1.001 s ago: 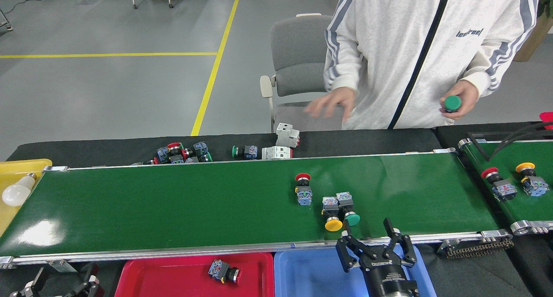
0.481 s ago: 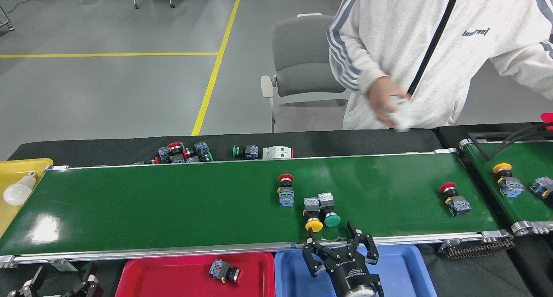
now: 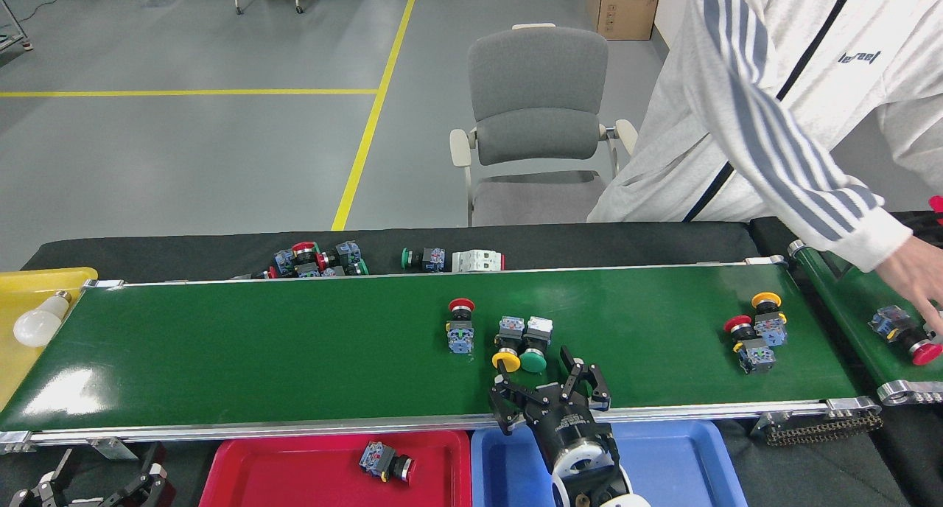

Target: Pick switch part from conveyor to tray

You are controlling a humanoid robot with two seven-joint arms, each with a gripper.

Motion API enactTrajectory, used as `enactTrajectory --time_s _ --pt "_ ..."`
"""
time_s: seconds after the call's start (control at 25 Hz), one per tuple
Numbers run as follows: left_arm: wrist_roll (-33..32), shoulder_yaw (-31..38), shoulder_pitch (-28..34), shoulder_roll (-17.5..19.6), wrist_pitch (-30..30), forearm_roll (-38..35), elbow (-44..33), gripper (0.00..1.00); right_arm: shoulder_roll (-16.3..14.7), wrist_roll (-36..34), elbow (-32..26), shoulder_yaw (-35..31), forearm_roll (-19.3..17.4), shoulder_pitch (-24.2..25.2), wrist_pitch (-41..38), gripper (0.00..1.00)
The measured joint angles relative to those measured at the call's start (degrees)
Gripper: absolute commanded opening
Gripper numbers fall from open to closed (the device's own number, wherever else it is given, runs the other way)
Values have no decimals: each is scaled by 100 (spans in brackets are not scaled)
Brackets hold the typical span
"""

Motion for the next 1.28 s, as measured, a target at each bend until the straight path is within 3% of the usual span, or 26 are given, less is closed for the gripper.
enactTrajectory --time_s 0.24,0.36,0.72,0.92,1.0,1.04,1.08,1.12,1.16,1.28 --pt "0 -97 -105 14 0 -8 21 100 13 1 472 177 -120 -450 -42 25" --pt "0 -120 -138 15 0 -8 22 100 13 1 501 194 -292 -485 -248 5" --pt "0 -123 -138 15 0 -8 21 100 13 16 366 227 -327 -485 -565 2" --pt "0 -183 -147 15 -7 -8 1 100 -1 -68 -513 880 -327 -81 -915 2" --pt "0 -401 -251 15 -48 -8 -1 100 -41 -77 -1032 1365 -326 232 -1214 12" --pt "0 -504 -315 15 -69 -8 -4 100 -81 -85 -1226 1609 -322 348 -1362 26" --pt "0 -585 -363 16 -76 -8 -8 100 -161 -93 -1404 1905 -311 455 -1506 50" --pt "0 -654 -397 28 -83 -8 -9 100 -256 -95 -1488 2175 -306 503 -1612 89" --pt "0 -736 -434 64 -87 -8 -9 100 -329 -95 -1504 2422 -303 519 -1696 99" --pt "0 -1118 -677 239 -93 -8 -9 100 -372 -95 -1458 2753 -304 533 -1799 100"
